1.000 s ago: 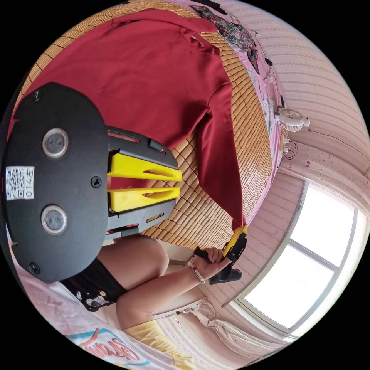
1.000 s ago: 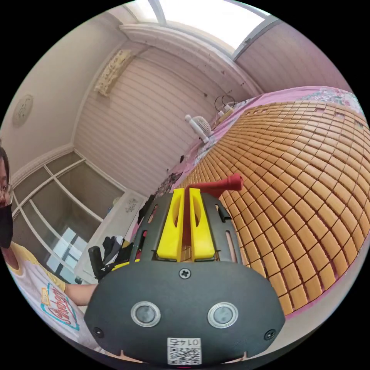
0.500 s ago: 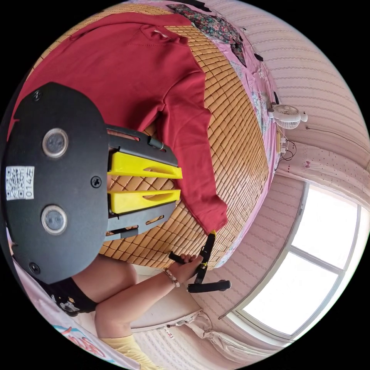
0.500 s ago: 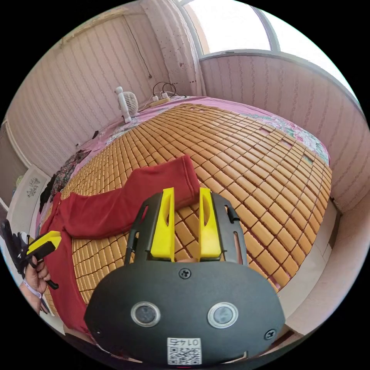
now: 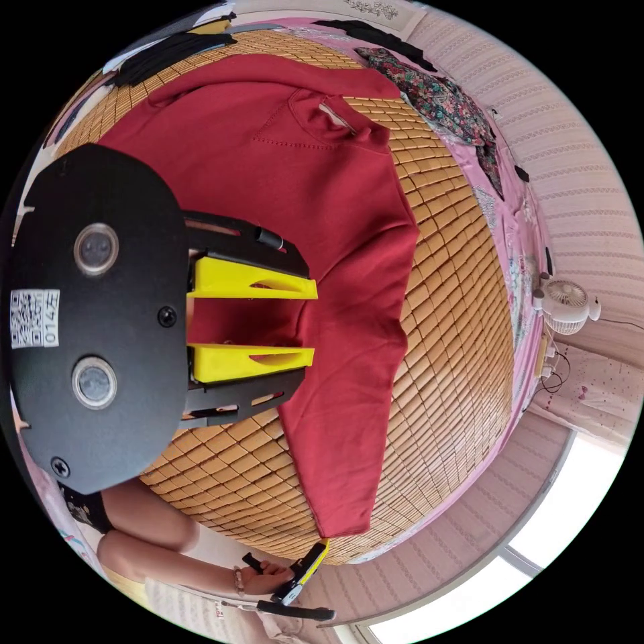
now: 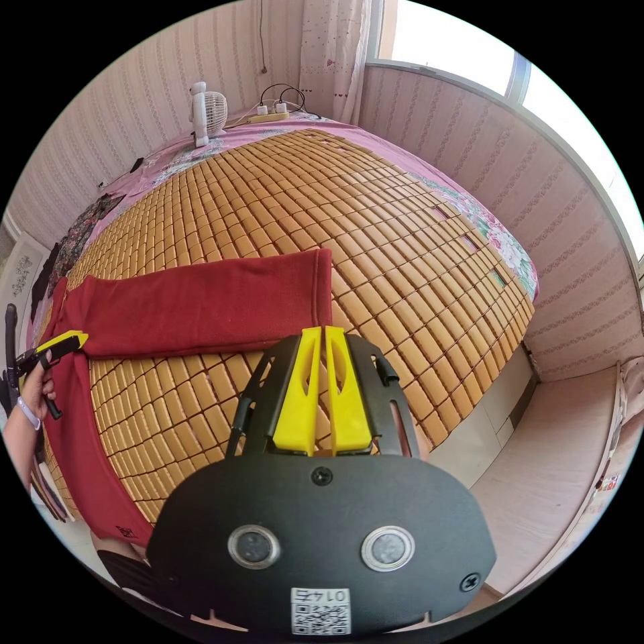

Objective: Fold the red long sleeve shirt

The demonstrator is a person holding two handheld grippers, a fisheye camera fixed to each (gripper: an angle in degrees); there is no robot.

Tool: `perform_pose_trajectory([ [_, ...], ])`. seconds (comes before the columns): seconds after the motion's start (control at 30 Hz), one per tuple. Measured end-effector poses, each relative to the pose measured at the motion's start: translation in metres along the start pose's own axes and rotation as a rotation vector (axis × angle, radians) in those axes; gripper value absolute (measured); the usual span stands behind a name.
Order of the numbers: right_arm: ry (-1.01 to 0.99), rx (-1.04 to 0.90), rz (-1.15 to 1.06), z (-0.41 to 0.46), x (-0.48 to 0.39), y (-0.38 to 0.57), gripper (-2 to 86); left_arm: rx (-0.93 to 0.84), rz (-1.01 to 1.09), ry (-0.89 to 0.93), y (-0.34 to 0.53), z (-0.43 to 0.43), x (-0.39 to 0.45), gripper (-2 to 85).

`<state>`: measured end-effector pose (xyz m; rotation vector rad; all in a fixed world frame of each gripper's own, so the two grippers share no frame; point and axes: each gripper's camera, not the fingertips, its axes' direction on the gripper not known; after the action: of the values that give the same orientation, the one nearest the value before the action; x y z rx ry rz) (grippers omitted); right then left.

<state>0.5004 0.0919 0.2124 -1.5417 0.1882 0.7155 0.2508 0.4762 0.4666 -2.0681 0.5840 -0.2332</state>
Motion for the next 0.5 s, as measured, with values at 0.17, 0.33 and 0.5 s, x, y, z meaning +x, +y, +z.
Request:
perform_pose_trajectory([
  [0.17,-0.019,0.004,0.008,0.01,-0.007,-0.008,0.4,-0.041,-0.04,0.06,-0.014,0.014,0.0,4.9],
  [0.33,0.016,0.023,0.017,0.02,-0.015,-0.015,0.4,-0.01,-0.022,0.073,-0.036,0.015,0.008,1.9],
  [0.5,0.198,0.022,0.128,0.037,-0.005,-0.015,0.3,0.028,-0.016,0.117,-0.063,0.016,0.023,1.0],
])
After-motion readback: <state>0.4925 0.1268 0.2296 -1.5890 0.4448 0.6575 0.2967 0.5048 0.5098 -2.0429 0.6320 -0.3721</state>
